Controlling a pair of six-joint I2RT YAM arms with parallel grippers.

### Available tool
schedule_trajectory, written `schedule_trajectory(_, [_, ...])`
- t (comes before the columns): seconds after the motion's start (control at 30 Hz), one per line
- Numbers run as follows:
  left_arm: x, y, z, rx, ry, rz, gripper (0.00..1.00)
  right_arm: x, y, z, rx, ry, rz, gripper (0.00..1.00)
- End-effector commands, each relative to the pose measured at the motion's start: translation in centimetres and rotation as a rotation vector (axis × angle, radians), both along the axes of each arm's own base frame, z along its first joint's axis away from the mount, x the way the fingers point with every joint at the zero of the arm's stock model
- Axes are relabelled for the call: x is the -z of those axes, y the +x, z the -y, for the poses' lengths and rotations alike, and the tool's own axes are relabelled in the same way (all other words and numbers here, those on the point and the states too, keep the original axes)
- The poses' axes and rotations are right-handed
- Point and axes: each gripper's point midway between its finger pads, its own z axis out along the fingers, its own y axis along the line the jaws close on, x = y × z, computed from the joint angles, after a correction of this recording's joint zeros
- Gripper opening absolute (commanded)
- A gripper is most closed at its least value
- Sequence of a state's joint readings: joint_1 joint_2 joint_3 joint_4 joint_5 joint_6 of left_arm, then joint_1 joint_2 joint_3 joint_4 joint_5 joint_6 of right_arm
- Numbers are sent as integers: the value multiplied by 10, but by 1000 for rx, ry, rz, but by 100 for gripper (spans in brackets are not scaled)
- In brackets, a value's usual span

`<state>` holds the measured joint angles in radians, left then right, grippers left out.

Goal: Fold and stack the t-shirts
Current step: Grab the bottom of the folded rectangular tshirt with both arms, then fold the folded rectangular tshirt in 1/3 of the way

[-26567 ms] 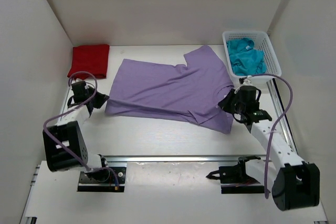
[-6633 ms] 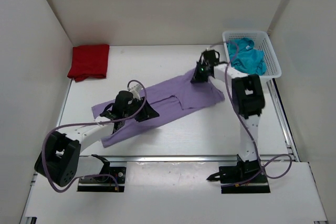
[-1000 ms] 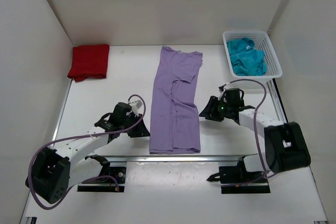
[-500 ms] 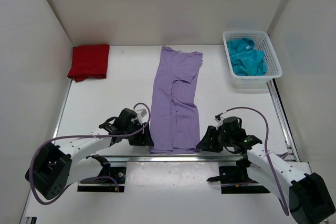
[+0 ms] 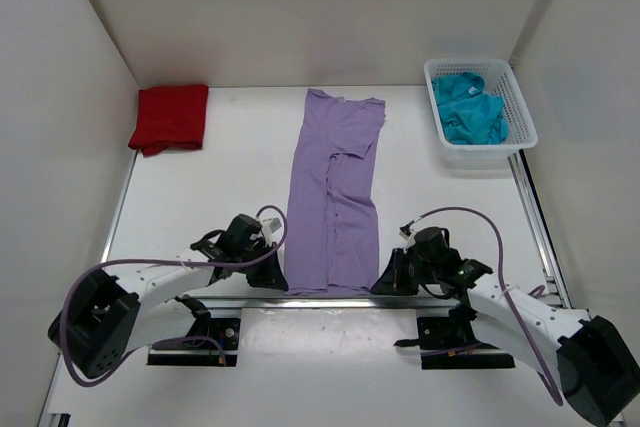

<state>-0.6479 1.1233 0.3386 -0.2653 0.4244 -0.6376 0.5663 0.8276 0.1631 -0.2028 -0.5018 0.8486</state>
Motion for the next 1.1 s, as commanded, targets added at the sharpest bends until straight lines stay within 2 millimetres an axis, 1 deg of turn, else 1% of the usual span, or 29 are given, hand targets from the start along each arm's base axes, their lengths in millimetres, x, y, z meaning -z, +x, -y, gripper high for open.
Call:
schedule_trajectory(0.0, [-6,-13,-4,15,-30,-44,0,-7,-14,-8,-28,15,-15,0])
schedule_trajectory(0.03, [-11,-11,-5,3,-51,-43,0,-10,-21,-10,-43,20,-32,0])
schedule_trajectory(0.07, [-20,-12,-5,9,-77,-32,0,-15,-24,-11,-44,18,-31,0])
schedule_trajectory(0.1, [-22,-15,-7,2,-78,-56,0,-18,-34,-14,-62,24,-58,0])
schedule_trajectory(0.17, [-39,-11,-8,-9,-104,-28,0,-35,-40,-19,-72,46,-45,0])
schedule_trajectory(0.2, [-43,-11,-11,-14,-108,-27,0,-42,-45,-22,-64,63,-62,0])
schedule_trajectory(0.23, [-47,-13,-12,-10,-107,-31,0,-44,-50,-22,-84,65,-60,0])
schedule_trajectory(0.3, [-56,-9,-13,-20,-126,-29,0,-48,-52,-19,-86,64,-53,0])
schedule_trajectory(0.37, [-61,-4,-12,-23,-139,-15,0,-56,-41,-16,-63,72,-14,0])
schedule_trajectory(0.4, [-66,2,-10,-27,-149,-6,0,-60,-37,-15,-61,77,-13,0])
schedule_trajectory(0.47, [-76,15,-6,-53,-162,15,0,-68,-13,-9,-32,84,57,1])
schedule_trajectory(0.5, [-84,27,-2,-66,-177,37,0,-74,-4,-9,-41,93,75,0])
schedule_trajectory(0.53, [-89,34,1,-74,-193,56,0,-76,13,-2,-12,79,128,0])
schedule_trajectory(0.57, [-97,49,4,-92,-204,81,0,-83,30,2,-2,74,176,1])
schedule_trajectory(0.6, [-102,61,7,-113,-197,97,0,-85,48,8,13,59,213,0])
schedule_trajectory(0.63, [-107,79,10,-140,-194,122,0,-90,62,9,22,44,227,0])
schedule_trajectory(0.67, [-112,91,12,-160,-203,148,0,-96,80,17,41,26,280,0])
schedule_trajectory(0.7, [-112,108,12,-188,-190,153,0,-102,100,20,51,12,320,1])
schedule_trajectory(0.73, [-126,125,16,-206,-227,190,0,-96,112,22,63,-11,308,0])
schedule_trajectory(0.77, [-122,141,16,-241,-217,183,0,-107,132,29,87,-23,353,0])
schedule_trajectory(0.8, [-119,160,13,-283,-195,186,0,-109,149,29,81,-34,370,0])
schedule_trajectory(0.83, [-121,178,14,-305,-208,190,0,-109,170,38,122,-56,376,0])
schedule_trajectory(0.87, [-120,191,10,-329,-201,202,0,-116,185,41,135,-58,410,0])
schedule_trajectory(0.9, [-118,210,8,-368,-175,207,0,-117,199,47,158,-69,409,0])
schedule_trajectory(0.93, [-118,225,8,-389,-186,207,0,-116,213,47,161,-75,412,0])
schedule_trajectory(0.97, [-118,237,4,-418,-194,215,0,-109,224,49,172,-83,400,0])
schedule_trajectory(1.0, [-116,249,7,-426,-188,216,0,-115,236,54,188,-91,419,0])
schedule_trajectory(1.03, [-115,263,7,-441,-176,226,0,-109,251,58,203,-97,409,0])
schedule_trajectory(1.07, [-117,277,8,-450,-173,244,0,-107,262,55,197,-86,402,0])
